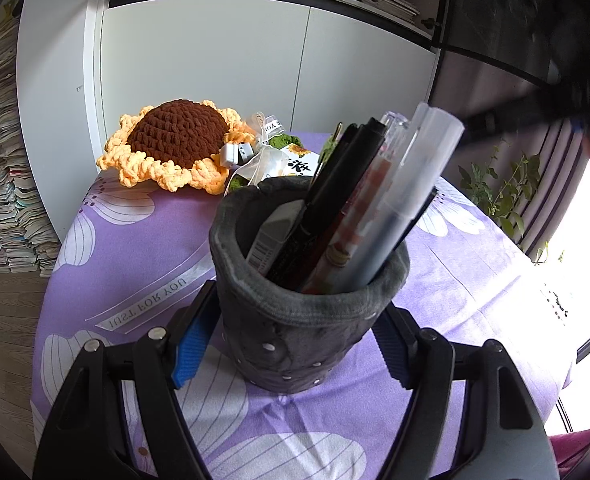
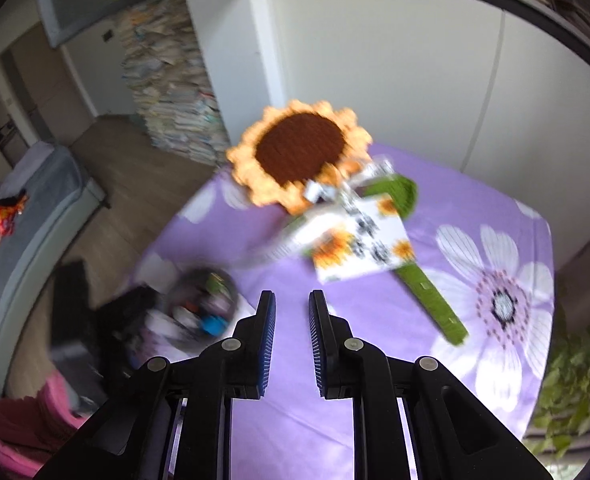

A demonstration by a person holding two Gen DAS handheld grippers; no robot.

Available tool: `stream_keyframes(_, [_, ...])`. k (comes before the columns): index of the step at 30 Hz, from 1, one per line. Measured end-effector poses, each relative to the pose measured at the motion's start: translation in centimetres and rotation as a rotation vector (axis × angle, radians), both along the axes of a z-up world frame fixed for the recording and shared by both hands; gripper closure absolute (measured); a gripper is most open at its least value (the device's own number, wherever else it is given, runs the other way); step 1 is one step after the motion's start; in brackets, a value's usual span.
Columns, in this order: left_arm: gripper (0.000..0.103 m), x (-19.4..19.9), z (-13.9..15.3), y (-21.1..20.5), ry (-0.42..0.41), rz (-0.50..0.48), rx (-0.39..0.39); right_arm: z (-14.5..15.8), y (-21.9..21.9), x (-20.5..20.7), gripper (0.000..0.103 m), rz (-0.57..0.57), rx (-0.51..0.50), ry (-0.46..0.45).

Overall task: Organize stationery
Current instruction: 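Grasp the white correction tape with the right gripper and lift it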

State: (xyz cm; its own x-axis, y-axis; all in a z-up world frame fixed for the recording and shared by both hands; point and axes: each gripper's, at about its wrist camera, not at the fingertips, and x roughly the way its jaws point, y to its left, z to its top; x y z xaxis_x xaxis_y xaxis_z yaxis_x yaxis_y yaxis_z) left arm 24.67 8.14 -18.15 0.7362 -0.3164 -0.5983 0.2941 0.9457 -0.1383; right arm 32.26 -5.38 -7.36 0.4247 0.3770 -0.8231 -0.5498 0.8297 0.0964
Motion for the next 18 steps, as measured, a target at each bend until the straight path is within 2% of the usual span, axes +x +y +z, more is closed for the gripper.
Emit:
stream_keyframes(5, [0.031, 0.0, 0.0, 0.0, 0.0, 0.001, 0.001, -5.0, -2.6, -0.4, 0.086, -0.031, -0.126, 0.068])
stream_keyframes(8, [0.031, 0.0, 0.0, 0.0, -0.002, 0.007, 0.003, -7.4, -3.7, -1.0, 0.086, -0.041, -0.15, 0.108])
stream_keyframes(13, [0.031, -0.1, 0.1, 0.6, -0.004, 0.054, -0.001, -8.6, -4.7, -1.2, 0.086, -0.064, -0.107, 0.145])
stream_keyframes(18, [0.032, 0.1, 0.3, 1.6, -0.023, 0.154, 0.005, -8.8, -4.2, -1.4, 0.086, -0.049, -0.1, 0.143])
